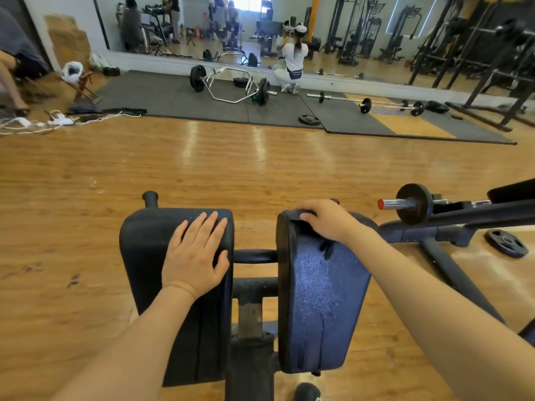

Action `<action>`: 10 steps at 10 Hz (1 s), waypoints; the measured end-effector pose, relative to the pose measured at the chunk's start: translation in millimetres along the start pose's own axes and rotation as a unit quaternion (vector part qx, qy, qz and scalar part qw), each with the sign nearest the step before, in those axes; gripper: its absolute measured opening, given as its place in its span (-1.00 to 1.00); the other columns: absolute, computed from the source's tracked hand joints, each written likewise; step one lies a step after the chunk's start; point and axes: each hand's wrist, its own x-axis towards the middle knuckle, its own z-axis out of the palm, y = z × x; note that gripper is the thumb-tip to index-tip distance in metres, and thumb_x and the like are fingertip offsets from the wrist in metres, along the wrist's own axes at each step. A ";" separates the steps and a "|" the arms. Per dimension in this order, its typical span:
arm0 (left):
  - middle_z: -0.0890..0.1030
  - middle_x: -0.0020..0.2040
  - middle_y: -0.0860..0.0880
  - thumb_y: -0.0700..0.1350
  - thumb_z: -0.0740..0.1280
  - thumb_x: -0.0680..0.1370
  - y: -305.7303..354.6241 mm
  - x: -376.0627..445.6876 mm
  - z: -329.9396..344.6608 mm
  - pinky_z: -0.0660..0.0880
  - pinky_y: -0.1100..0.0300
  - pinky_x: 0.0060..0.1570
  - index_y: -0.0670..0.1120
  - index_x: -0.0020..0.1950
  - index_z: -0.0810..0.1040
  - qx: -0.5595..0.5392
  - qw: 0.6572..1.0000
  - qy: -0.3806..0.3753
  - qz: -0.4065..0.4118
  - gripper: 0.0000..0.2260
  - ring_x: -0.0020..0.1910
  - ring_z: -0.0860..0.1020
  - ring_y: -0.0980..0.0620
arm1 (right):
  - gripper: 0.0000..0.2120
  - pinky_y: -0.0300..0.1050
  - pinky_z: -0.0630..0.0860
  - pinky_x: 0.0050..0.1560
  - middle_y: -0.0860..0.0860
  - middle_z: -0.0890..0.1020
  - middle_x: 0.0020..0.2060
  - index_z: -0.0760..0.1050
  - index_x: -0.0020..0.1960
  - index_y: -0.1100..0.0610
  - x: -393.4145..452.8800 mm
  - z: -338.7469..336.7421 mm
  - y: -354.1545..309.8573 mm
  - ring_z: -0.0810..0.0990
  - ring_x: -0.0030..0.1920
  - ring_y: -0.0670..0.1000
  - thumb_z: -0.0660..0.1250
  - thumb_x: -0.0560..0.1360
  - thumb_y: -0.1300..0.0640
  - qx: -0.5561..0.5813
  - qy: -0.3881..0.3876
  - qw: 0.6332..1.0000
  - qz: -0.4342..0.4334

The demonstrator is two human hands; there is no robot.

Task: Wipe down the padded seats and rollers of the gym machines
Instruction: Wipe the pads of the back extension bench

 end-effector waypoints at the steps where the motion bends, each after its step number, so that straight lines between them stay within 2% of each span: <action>1: 0.47 0.34 -0.17 0.04 0.10 0.49 -0.5 0.4 0.4 0.15 -0.05 0.36 -0.16 0.36 0.44 -0.001 1.000 0.002 0.002 -0.49 0.34 0.37 -0.13 | -0.75 -0.11 0.40 0.12 0.06 0.61 0.10 0.54 0.19 0.12 -4.5 -5.8 13.8 0.51 0.15 0.07 0.19 0.56 0.21 -0.006 0.012 0.999 0.038; 2: 0.48 0.33 -0.17 0.03 0.10 0.49 -0.5 0.5 -0.4 0.17 -0.06 0.36 -0.17 0.36 0.45 -0.003 1.000 0.001 0.000 -0.49 0.34 0.37 -0.12 | -0.77 -0.10 0.38 0.09 0.13 0.61 0.09 0.57 0.13 0.19 -18.7 -21.8 39.6 0.51 0.16 0.15 0.22 0.54 0.24 -0.033 0.047 0.994 0.090; 3: 0.48 0.33 -0.16 0.03 0.11 0.49 -0.9 0.8 -0.3 0.17 -0.05 0.35 -0.17 0.35 0.45 -0.007 1.000 0.002 0.001 -0.50 0.35 0.35 -0.11 | -0.75 -0.13 0.36 0.05 0.10 0.60 0.13 0.56 0.16 0.17 -24.5 -27.9 52.3 0.50 0.16 0.13 0.21 0.55 0.25 -0.041 0.048 0.992 0.109; 4: 0.48 0.33 -0.16 0.03 0.11 0.48 -0.4 0.8 -0.8 0.16 -0.05 0.36 -0.16 0.35 0.45 -0.005 1.000 0.001 0.000 -0.50 0.35 0.33 -0.10 | -0.78 -0.14 0.34 -0.05 0.11 0.62 0.05 0.56 0.14 0.19 -15.0 -29.3 45.9 0.52 0.08 0.11 0.21 0.56 0.22 -0.022 0.041 0.993 0.109; 5: 0.47 0.34 -0.16 0.04 0.11 0.48 -0.9 0.8 -0.5 0.15 -0.04 0.37 -0.16 0.36 0.44 -0.002 1.000 -0.004 0.001 -0.49 0.36 0.31 -0.09 | -0.82 -0.17 0.33 -0.08 0.04 0.62 -0.03 0.58 0.08 0.21 5.7 -19.1 21.3 0.53 0.04 0.02 0.24 0.54 0.23 0.014 0.026 0.998 0.057; 6: 0.47 0.34 -0.16 0.04 0.11 0.48 -1.1 0.7 0.0 0.14 -0.04 0.37 -0.16 0.37 0.43 0.004 1.000 -0.009 0.000 -0.49 0.36 0.31 -0.09 | -0.77 -0.15 0.38 0.03 0.01 0.60 0.05 0.56 0.16 0.13 19.0 -3.7 -3.1 0.51 0.10 0.03 0.23 0.56 0.13 -0.022 -0.016 0.999 0.024; 7: 0.47 0.34 -0.16 0.04 0.11 0.48 -1.7 0.3 1.3 0.14 -0.04 0.37 -0.16 0.36 0.43 0.002 1.000 -0.005 0.001 -0.49 0.36 0.32 -0.10 | -0.77 -0.20 0.34 0.01 -0.06 0.58 0.00 0.55 0.17 0.13 11.0 -8.9 7.8 0.49 0.07 -0.04 0.23 0.56 0.16 -0.021 -0.012 0.999 0.032; 8: 0.47 0.34 -0.16 0.03 0.11 0.48 -1.0 0.0 1.1 0.15 -0.05 0.36 -0.16 0.36 0.43 -0.001 1.000 0.002 0.000 -0.49 0.36 0.31 -0.10 | -0.79 -0.11 0.37 0.06 0.07 0.62 0.04 0.57 0.13 0.18 -9.4 -30.0 40.0 0.53 0.12 0.09 0.26 0.54 0.19 -0.043 0.003 0.996 0.080; 9: 0.48 0.33 -0.16 0.03 0.11 0.47 -0.7 1.2 1.5 0.15 -0.04 0.36 -0.17 0.36 0.43 -0.003 1.000 0.008 0.000 -0.49 0.36 0.31 -0.10 | -0.76 -0.16 0.32 0.09 0.08 0.60 0.11 0.55 0.19 0.16 -25.6 -41.6 58.7 0.50 0.18 0.10 0.25 0.55 0.23 -0.035 0.018 0.994 0.106; 10: 0.47 0.34 -0.16 0.03 0.11 0.47 -0.8 0.5 2.7 0.14 -0.04 0.37 -0.17 0.36 0.43 -0.003 1.000 0.007 0.000 -0.49 0.36 0.31 -0.10 | -0.76 -0.17 0.30 0.02 0.10 0.60 0.11 0.55 0.18 0.18 -20.2 -43.0 58.9 0.50 0.16 0.10 0.23 0.56 0.24 -0.024 0.012 0.994 0.102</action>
